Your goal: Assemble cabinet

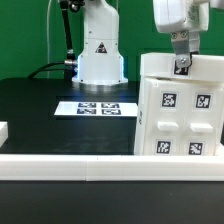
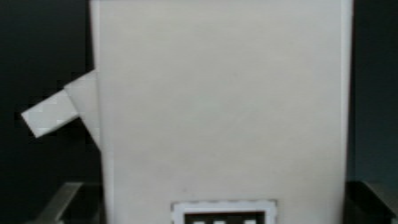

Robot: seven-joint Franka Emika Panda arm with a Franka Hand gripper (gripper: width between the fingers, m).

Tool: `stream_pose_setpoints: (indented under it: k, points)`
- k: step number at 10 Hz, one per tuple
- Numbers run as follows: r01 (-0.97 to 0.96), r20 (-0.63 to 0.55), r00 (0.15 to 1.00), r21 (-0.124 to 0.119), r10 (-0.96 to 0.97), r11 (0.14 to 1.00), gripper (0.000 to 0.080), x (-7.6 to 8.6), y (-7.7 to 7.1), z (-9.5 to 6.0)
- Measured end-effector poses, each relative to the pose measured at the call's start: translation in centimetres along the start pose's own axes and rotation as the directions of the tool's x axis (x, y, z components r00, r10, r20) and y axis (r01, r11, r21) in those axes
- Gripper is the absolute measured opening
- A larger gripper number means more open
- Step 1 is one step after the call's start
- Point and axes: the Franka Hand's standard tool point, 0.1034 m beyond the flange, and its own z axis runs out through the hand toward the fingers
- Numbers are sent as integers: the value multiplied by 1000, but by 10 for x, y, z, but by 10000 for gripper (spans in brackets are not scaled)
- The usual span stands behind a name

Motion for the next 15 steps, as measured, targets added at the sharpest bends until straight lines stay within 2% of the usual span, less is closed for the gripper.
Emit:
stream_pose_setpoints:
  k: [1, 2, 3, 6, 8, 9, 10, 11, 12, 13, 14, 15]
  points:
    - [35, 3, 999, -2, -35, 999, 652, -1, 0, 0]
    - [51, 11, 999, 0, -51, 999, 652, -1, -1, -3]
    - [64, 19, 998, 6, -64, 998, 769, -3, -1, -7]
    - [87, 54, 995, 21, -88, 996, 799, -10, -3, -21]
    - [120, 65, 990, 22, -122, 992, 797, -11, -3, -22]
    - [142, 61, 988, 10, -142, 990, 797, -11, -1, -21]
    - [249, 56, 967, -30, -248, 968, 797, -13, 1, -21]
    - [470, 40, 883, -54, -468, 881, 797, -17, -2, -24]
    - [574, 44, 819, -60, -573, 816, 797, -20, -4, -25]
    - [723, 48, 691, -82, -722, 686, 797, -21, -3, -25]
    - [814, 58, 580, -91, -812, 574, 797, -25, -2, -26]
    - [869, 67, 493, -87, -867, 487, 797, -25, -2, -25]
